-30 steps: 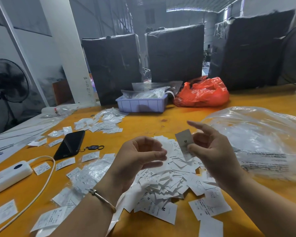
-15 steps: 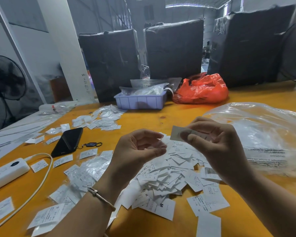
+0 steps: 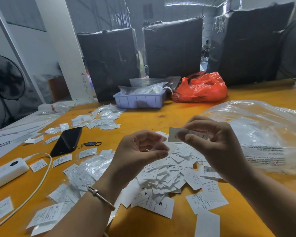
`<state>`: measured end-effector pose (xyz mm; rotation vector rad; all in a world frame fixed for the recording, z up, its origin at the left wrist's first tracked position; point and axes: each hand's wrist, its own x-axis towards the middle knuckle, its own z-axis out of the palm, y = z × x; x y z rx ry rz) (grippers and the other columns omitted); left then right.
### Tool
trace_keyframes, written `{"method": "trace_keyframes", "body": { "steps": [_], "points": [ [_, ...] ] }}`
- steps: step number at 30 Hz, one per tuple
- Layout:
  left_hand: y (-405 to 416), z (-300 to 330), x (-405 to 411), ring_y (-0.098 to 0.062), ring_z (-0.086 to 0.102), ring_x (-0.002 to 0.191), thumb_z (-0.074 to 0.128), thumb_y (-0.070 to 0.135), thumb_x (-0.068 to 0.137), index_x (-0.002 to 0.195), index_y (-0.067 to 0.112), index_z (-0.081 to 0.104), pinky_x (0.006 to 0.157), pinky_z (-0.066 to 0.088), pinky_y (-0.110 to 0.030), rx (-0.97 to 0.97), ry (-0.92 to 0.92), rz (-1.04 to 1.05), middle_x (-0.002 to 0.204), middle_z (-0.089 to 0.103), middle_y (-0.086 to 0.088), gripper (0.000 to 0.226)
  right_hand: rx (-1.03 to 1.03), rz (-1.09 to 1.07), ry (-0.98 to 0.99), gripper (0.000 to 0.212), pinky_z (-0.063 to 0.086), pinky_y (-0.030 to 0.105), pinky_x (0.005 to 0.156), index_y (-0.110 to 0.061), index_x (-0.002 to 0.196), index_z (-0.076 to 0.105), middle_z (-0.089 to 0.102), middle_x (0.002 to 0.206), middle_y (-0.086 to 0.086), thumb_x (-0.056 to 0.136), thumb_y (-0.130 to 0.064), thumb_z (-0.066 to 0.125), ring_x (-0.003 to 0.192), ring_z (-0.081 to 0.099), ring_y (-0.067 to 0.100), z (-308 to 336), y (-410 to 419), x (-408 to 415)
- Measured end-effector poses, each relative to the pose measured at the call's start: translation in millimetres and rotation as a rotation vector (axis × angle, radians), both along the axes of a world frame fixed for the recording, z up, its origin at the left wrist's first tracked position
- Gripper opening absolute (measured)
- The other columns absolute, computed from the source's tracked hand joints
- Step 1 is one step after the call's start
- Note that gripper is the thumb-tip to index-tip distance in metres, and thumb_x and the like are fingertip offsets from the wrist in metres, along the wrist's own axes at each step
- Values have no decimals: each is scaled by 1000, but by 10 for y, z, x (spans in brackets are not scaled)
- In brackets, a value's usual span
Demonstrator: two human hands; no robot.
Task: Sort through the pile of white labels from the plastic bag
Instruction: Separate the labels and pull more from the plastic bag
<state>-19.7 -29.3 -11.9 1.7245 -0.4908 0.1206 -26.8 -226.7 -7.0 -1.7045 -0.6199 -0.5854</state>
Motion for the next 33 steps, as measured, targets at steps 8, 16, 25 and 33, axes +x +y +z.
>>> {"method": "trace_keyframes", "body": {
  "steps": [8,16,25,33],
  "points": [
    [3,-6,5,-24,74,87,85,12,65,94,15,74,84,60,-34,30,-1,-4,87,77,-6,31,81,43,12,8,42,35,61,-5,74,72,60,72,9,81,-1,70,70,56,33,0,-24,13],
    [4,-2,2,-22,73,83,83,18,61,95,12,73,77,58,-25,23,-24,-4,84,77,-6,36,-1,-2,16,6,44,31,56,-8,76,73,63,70,3,82,-6,71,64,58,23,-16,1,13],
    [15,-27,34,-18,72,82,83,11,65,94,6,71,77,57,-24,-16,-37,-36,84,76,-7,32,92,-71,19,26,52,25,55,-23,108,66,71,72,3,90,-5,63,56,63,13,-53,-4,12],
    [39,-37,67,-22,69,86,80,17,68,78,11,71,76,57,-26,-108,40,-70,91,75,-12,15,-201,92,239,13,53,19,57,-16,97,73,73,76,-1,86,-17,67,65,68,9,-141,44,42]
  ]
}}
